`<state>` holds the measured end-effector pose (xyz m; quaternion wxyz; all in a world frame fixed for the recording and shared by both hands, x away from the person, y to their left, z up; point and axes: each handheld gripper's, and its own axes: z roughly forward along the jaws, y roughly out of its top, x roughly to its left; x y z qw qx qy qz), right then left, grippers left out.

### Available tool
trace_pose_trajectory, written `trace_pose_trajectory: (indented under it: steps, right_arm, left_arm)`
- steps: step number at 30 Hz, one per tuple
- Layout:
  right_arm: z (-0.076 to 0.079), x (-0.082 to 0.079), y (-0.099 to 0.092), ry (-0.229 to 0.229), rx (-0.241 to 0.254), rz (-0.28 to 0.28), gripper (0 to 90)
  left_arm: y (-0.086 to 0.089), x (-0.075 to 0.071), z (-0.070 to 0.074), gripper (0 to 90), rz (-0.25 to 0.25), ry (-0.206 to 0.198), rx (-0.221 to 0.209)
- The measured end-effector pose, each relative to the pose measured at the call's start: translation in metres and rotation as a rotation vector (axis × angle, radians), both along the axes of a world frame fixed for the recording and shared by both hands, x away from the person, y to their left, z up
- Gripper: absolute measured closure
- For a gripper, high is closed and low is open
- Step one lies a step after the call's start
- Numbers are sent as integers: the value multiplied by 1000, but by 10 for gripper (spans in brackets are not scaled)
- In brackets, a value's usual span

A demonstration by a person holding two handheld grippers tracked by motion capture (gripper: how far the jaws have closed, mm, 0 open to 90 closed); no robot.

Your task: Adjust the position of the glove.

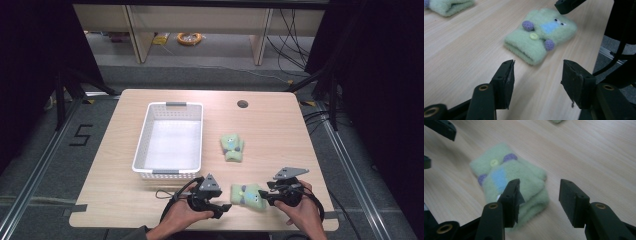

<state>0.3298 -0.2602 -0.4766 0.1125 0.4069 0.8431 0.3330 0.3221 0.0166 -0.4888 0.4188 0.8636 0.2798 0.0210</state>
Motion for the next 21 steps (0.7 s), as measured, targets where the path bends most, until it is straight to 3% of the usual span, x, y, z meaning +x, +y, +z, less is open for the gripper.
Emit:
trace_pose_trajectory:
  steps: [2,5,6,8,11,12,15,17,20,21]
  right_arm:
    - [1,0,0,35,-27,10,522]
    - [2,-1,3,69,-16,-9,523]
    - [0,1,2,36,-33,15,523]
    - [-2,2,4,50,-32,4,523]
    - [-5,5,4,62,-51,20,530]
    - [-7,6,5,61,-35,15,533]
    - [-10,6,7,89,-32,15,563]
    - [-12,8,7,99,-42,22,580]
    - [-12,8,7,117,-29,20,604]
    - [-13,8,7,108,-37,32,640]
  left_arm:
    - [-6,4,-1,445,4,7,6]
    - [-14,9,-3,462,-15,15,30]
    - [-18,9,-4,464,-4,24,22]
    - [-21,14,-6,468,-33,13,67]
    - [-29,19,-12,490,-18,26,71]
    - [-30,22,-13,494,-47,21,110]
    - [-34,23,-16,532,-47,-6,136]
    - [-36,24,-17,571,-41,3,126]
    - [-35,23,-16,616,-58,-39,151]
    - [-35,21,-17,676,-50,-38,151]
